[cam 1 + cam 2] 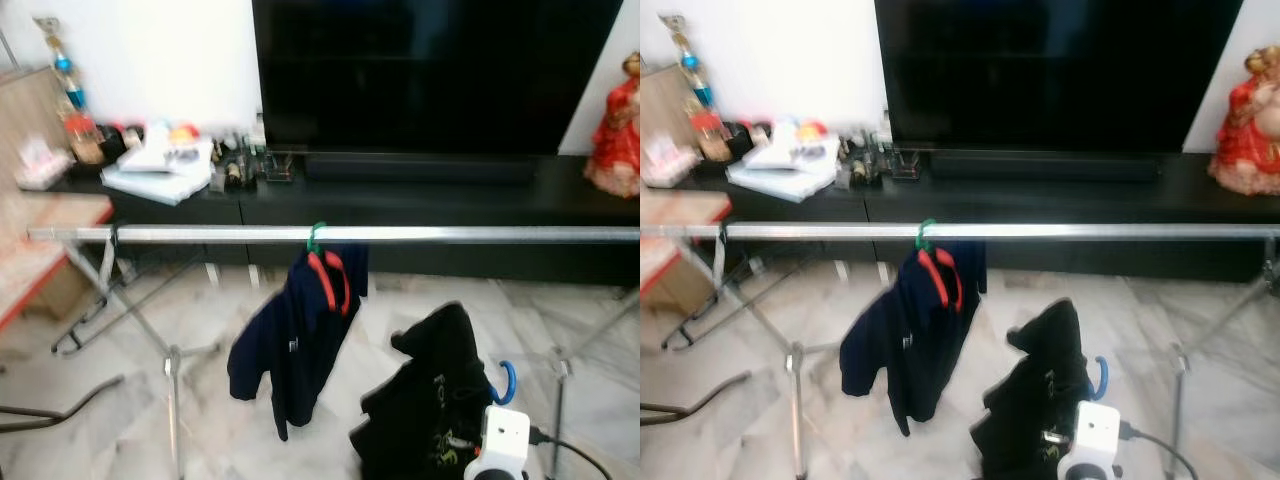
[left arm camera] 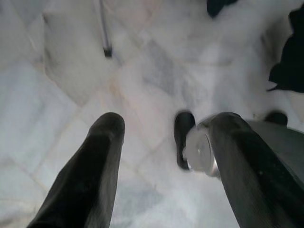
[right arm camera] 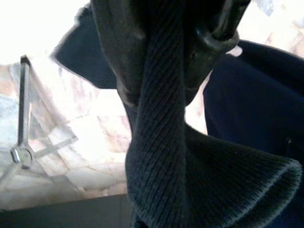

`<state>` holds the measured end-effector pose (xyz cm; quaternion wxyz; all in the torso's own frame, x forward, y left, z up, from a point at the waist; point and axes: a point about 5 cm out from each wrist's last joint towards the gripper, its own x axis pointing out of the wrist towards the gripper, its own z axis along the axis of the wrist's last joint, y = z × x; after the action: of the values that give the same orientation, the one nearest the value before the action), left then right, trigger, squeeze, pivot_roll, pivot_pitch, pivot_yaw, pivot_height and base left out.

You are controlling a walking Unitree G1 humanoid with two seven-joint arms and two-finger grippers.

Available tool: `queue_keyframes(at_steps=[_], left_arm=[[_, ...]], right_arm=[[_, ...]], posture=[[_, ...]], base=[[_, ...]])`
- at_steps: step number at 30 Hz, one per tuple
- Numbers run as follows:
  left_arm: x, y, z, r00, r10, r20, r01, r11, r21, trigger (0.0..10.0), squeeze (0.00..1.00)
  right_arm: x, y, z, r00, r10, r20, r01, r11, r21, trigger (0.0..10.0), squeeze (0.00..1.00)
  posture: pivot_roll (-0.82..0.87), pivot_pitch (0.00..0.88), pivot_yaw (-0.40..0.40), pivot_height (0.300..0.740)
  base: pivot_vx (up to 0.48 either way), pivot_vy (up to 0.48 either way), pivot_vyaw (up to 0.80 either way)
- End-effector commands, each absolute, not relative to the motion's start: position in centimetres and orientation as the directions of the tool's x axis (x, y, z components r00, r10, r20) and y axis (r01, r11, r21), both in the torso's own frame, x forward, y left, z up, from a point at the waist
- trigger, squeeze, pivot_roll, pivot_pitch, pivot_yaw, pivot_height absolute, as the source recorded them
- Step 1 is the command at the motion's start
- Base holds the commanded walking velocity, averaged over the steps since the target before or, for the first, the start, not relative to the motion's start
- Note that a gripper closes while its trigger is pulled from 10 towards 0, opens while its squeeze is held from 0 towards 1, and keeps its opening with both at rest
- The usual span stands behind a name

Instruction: Hang hanger

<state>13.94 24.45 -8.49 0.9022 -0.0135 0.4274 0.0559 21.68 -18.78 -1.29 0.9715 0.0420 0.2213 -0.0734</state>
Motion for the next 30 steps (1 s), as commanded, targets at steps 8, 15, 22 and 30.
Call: queue_keyframes(at_steps=[8,15,22,30], left_arm=[[13.34,24.23,-8.83,0.606,0.093,-0.790,-0.126,0.992,0.020,10.0,0.00],[12.98,24.71,-8.79,0.604,0.095,-0.791,-0.128,0.991,0.021,10.0,0.00],[13.24,24.69,-8.68,0.616,0.095,-0.782,-0.126,0.992,0.022,10.0,0.00],[13.55,24.18,-8.69,0.625,0.090,-0.775,-0.122,0.992,0.017,10.0,0.00]], right_arm=[[22.35,-18.87,-0.57,0.909,-0.119,-0.400,0.150,0.988,0.046,10.0,0.00],[22.37,-18.82,-0.59,0.908,-0.118,-0.402,0.149,0.988,0.047,10.0,0.00],[22.40,-18.87,-0.60,0.909,-0.116,-0.401,0.147,0.988,0.047,10.0,0.00],[22.46,-18.84,-0.60,0.909,-0.113,-0.400,0.144,0.988,0.048,10.0,0.00]], posture=[[0.07,0.026,-0.003,0.740],[0.07,0.026,-0.004,0.740],[0.07,0.032,-0.006,0.740],[0.07,0.032,-0.007,0.740]], base=[[-0.274,0.000,0.00],[-0.279,0.000,0.00],[-0.282,0.000,0.00],[-0.282,0.000,0.00]])
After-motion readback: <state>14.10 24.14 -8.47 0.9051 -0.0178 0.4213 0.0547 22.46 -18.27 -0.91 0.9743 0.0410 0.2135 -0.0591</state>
